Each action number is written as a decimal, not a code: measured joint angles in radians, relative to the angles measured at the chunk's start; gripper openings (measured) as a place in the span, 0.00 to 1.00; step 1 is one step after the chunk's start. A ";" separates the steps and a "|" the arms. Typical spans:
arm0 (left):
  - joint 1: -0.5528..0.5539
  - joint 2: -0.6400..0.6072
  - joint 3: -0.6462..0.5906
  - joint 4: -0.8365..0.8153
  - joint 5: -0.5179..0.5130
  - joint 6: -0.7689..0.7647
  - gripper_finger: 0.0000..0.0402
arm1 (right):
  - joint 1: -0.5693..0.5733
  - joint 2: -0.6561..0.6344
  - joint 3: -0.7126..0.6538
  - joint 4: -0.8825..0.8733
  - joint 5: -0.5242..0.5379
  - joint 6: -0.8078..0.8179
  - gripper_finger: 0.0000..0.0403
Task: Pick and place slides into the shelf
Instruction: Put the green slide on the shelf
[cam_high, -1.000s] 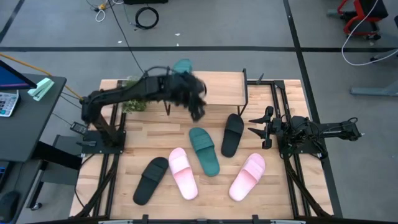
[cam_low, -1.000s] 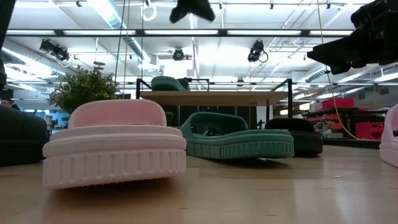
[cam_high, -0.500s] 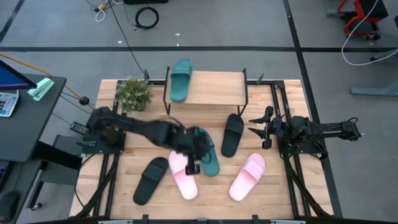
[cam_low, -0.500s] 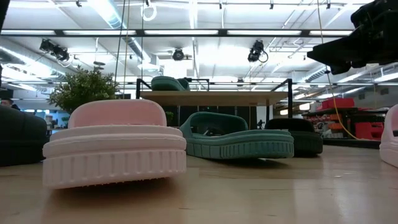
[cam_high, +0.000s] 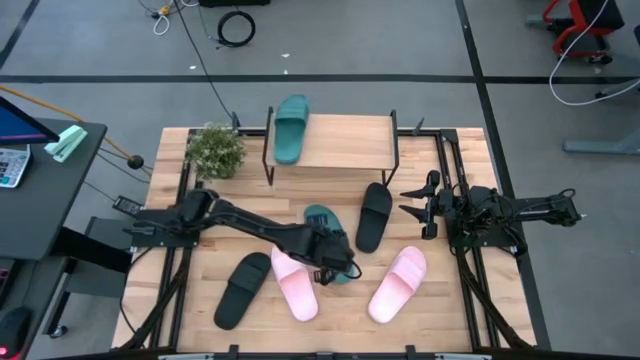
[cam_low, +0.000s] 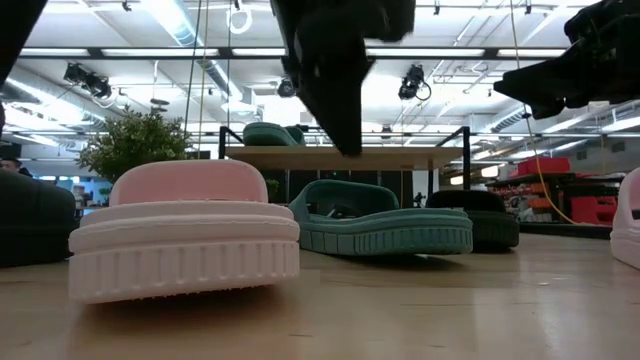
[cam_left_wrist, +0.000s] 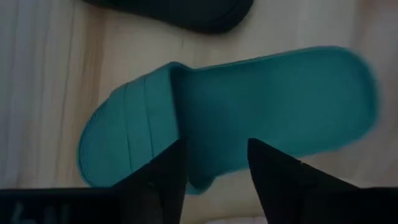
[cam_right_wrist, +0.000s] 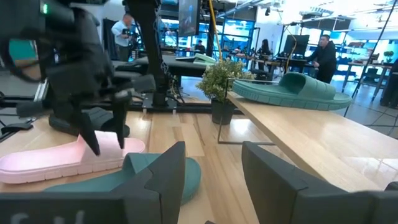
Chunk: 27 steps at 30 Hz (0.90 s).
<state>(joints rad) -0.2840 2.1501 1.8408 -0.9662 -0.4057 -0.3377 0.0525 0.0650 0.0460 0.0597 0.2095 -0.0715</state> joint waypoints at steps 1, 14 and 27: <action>0.001 0.010 0.000 -0.001 -0.024 -0.014 0.45 | 0.000 0.000 0.000 0.000 0.000 0.000 0.41; 0.031 0.102 0.001 -0.025 -0.138 -0.052 0.45 | 0.000 0.000 0.000 0.000 0.000 -0.003 0.41; 0.047 0.107 0.001 -0.046 -0.304 -0.091 0.21 | 0.000 0.000 0.000 0.000 0.000 -0.003 0.41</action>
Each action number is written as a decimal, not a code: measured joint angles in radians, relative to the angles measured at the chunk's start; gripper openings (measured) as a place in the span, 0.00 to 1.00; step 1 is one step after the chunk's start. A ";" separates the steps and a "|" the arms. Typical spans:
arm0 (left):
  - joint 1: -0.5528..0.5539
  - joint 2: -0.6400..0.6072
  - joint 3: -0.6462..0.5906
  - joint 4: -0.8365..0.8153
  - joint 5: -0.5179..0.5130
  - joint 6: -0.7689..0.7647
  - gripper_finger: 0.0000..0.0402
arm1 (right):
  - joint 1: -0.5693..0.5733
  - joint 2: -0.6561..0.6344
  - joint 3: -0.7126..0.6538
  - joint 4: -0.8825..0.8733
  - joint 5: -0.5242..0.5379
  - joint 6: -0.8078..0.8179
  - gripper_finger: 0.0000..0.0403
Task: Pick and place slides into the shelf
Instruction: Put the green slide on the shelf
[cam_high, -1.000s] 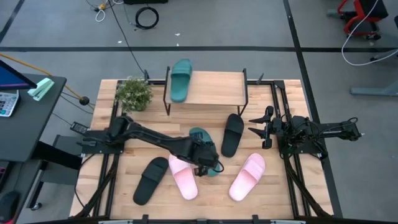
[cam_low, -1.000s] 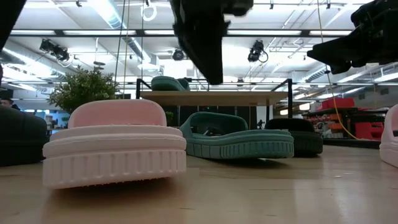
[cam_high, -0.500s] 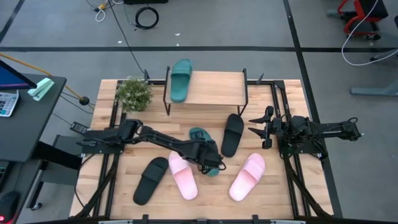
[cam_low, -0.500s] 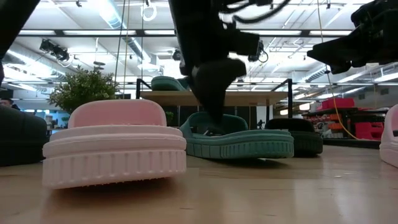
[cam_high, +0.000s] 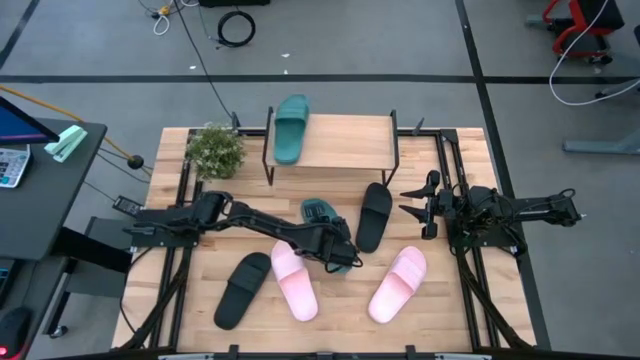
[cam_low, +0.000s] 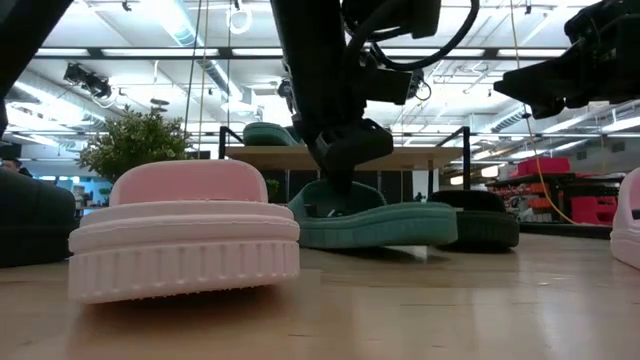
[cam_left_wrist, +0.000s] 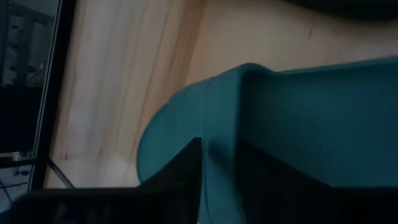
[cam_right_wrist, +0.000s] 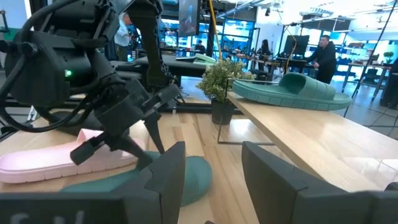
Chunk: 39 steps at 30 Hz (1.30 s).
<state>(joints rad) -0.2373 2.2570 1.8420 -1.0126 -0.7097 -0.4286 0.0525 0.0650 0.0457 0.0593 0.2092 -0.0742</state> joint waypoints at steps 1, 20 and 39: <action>0.000 0.000 0.000 0.000 0.000 0.001 0.17 | 0.000 0.000 0.000 0.000 0.000 0.000 0.41; -0.105 -0.006 0.157 -0.262 -0.119 -0.013 0.02 | 0.000 0.000 0.000 0.000 0.000 -0.005 0.41; -0.096 -0.090 0.504 -0.520 -0.398 0.299 0.02 | 0.000 0.000 0.000 0.001 0.000 0.003 0.41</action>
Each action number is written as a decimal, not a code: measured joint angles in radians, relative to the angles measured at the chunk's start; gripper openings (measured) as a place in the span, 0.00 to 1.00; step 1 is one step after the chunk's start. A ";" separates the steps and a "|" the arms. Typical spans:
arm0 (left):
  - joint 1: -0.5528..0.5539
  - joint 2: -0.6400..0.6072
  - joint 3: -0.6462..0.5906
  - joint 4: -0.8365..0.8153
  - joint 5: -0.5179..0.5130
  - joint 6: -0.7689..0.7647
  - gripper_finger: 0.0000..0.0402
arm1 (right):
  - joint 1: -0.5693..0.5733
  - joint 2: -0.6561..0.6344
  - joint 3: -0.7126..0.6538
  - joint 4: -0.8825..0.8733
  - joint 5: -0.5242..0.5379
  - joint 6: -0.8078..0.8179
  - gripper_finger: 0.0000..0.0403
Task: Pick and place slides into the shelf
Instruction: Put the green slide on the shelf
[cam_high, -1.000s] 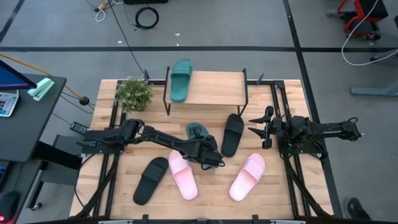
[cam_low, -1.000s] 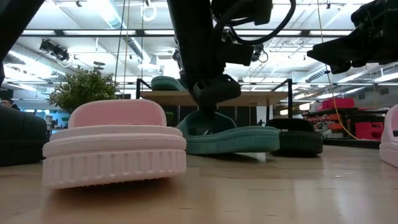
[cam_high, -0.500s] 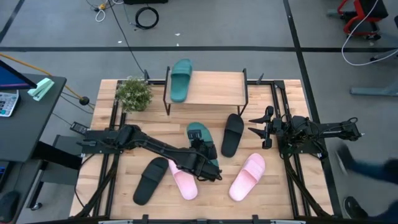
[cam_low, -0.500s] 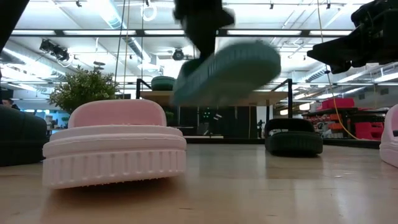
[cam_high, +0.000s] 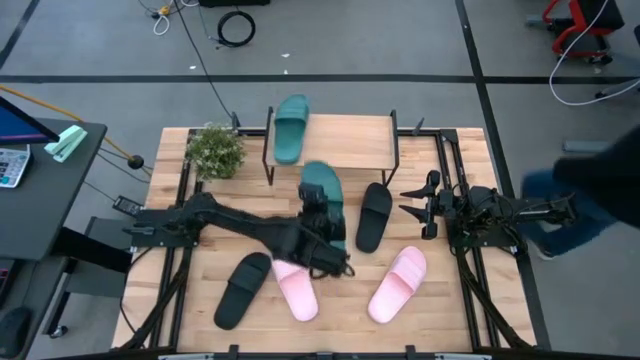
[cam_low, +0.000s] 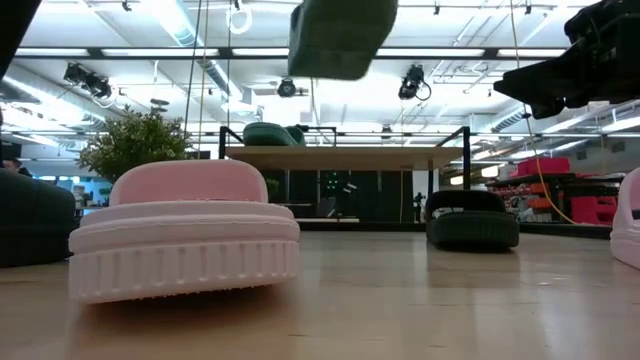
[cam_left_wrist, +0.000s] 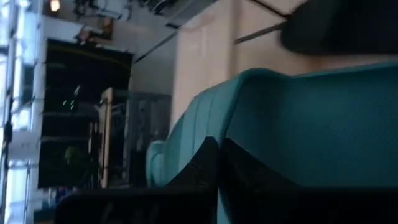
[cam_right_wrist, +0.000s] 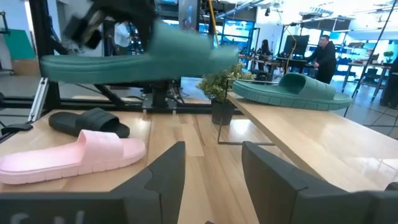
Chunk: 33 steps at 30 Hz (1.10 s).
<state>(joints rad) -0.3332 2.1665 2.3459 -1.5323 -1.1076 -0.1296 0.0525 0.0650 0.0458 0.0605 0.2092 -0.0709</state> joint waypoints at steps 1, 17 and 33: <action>0.017 -0.009 0.000 -0.001 -0.013 0.012 0.02 | 0.000 0.000 0.000 0.000 0.000 0.000 0.41; 0.338 -0.049 -0.001 0.141 -0.023 0.367 0.02 | 0.000 0.000 0.000 0.001 0.000 -0.011 0.41; 0.503 -0.042 -0.020 0.596 0.318 0.767 0.02 | 0.000 0.000 0.000 0.005 0.000 -0.011 0.41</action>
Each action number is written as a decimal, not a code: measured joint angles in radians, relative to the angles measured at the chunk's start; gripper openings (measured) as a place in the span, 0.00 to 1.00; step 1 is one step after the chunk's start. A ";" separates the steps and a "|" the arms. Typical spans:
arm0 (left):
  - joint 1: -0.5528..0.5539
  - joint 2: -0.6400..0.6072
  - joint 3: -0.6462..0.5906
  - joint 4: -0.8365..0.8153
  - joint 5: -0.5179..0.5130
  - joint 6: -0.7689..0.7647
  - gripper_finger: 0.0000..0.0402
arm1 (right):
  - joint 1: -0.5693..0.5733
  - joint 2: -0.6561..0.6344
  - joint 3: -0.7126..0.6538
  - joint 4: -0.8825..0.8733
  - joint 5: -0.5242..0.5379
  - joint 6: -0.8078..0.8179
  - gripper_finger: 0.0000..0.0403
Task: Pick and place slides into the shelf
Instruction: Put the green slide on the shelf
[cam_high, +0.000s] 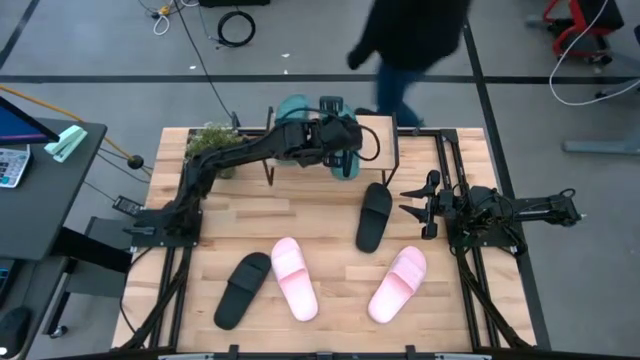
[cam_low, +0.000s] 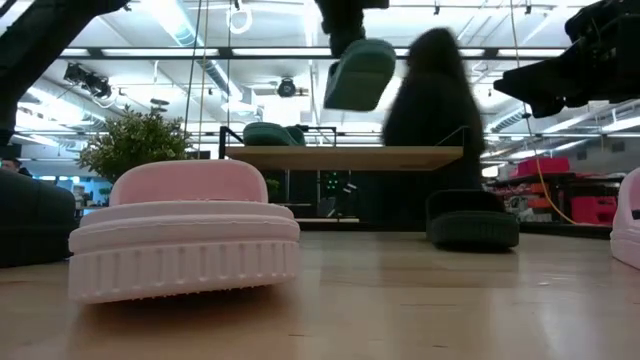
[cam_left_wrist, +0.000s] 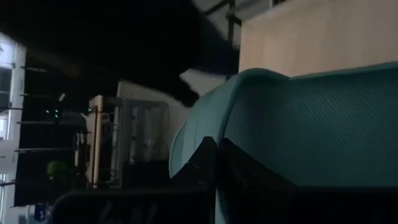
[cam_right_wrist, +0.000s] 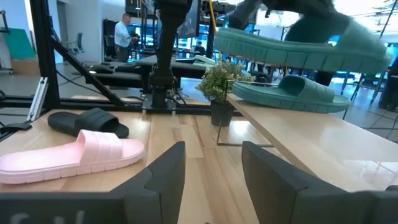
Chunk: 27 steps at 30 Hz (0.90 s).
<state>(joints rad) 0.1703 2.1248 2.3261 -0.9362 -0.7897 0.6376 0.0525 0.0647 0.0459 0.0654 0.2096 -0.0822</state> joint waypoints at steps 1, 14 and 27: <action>0.008 0.001 -0.009 0.001 0.006 0.003 0.02 | 0.000 0.000 0.000 0.000 0.000 0.000 0.41; 0.117 0.002 -0.158 0.060 0.113 -0.023 0.02 | 0.000 0.000 0.000 -0.001 0.000 0.087 0.41; 0.165 0.001 -0.291 0.135 0.146 -0.058 0.06 | 0.000 0.000 0.000 -0.016 -0.001 0.089 0.41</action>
<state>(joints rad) 0.3349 2.1262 2.0353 -0.8012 -0.6439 0.5795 0.0525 0.0650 0.0459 0.0490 0.2089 0.0071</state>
